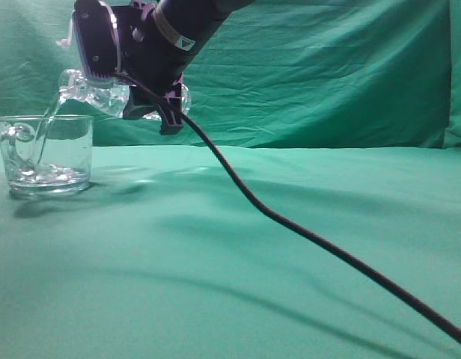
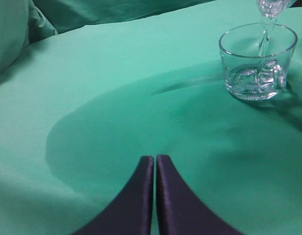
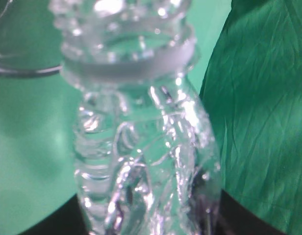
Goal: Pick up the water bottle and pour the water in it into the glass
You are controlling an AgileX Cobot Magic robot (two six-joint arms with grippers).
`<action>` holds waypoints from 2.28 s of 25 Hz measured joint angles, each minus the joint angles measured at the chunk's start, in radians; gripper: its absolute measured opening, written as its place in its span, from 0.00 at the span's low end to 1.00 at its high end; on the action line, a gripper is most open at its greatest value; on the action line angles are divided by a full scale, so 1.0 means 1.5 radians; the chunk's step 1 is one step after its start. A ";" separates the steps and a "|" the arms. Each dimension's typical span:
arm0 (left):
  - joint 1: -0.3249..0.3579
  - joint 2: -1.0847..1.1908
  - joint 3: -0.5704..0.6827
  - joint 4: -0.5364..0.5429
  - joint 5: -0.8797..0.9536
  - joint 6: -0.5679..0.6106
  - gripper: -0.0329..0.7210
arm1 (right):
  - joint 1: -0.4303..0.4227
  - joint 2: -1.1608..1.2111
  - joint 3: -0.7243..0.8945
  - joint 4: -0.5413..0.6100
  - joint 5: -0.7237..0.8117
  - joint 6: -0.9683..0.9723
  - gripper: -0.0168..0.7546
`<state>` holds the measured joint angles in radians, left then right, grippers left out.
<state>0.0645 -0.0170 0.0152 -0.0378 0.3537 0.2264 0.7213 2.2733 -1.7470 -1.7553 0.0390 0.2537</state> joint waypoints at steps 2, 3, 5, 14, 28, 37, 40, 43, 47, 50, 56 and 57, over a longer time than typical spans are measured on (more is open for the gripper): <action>0.000 0.000 0.000 0.000 0.000 0.000 0.04 | 0.000 0.000 0.000 0.000 0.000 0.000 0.40; 0.000 0.000 0.000 0.000 0.000 0.000 0.04 | 0.000 0.000 0.000 0.000 0.000 0.000 0.40; 0.000 0.000 0.000 0.000 0.000 0.000 0.04 | 0.000 0.000 0.000 0.000 0.000 0.000 0.40; 0.000 0.000 0.000 0.000 0.000 0.000 0.04 | 0.000 0.000 0.000 0.000 0.000 0.000 0.40; 0.000 0.000 0.000 0.000 0.000 0.000 0.04 | 0.000 0.000 0.000 -0.001 0.000 0.000 0.40; 0.000 0.000 0.000 0.000 0.000 0.000 0.04 | 0.000 0.000 0.000 0.006 -0.006 0.168 0.40; 0.000 0.000 0.000 0.000 0.000 0.000 0.04 | 0.000 0.000 0.000 0.007 -0.022 0.367 0.40; 0.000 0.000 0.000 0.000 0.000 0.000 0.04 | 0.000 0.000 0.000 0.008 -0.028 0.552 0.40; 0.000 0.000 0.000 0.000 0.000 0.000 0.04 | 0.000 -0.023 0.000 0.009 -0.032 0.740 0.40; 0.000 0.000 0.000 0.000 0.000 0.000 0.04 | 0.000 -0.079 0.018 0.010 -0.032 0.842 0.40; 0.000 0.000 0.000 0.000 0.000 0.000 0.04 | -0.010 -0.240 0.160 0.010 -0.066 0.972 0.40; 0.000 0.000 0.000 0.000 0.000 0.000 0.04 | -0.020 -0.268 0.187 0.010 -0.087 0.995 0.40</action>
<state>0.0645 -0.0170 0.0152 -0.0378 0.3537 0.2264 0.6914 1.8709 -1.4658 -1.7404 -0.0916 1.7456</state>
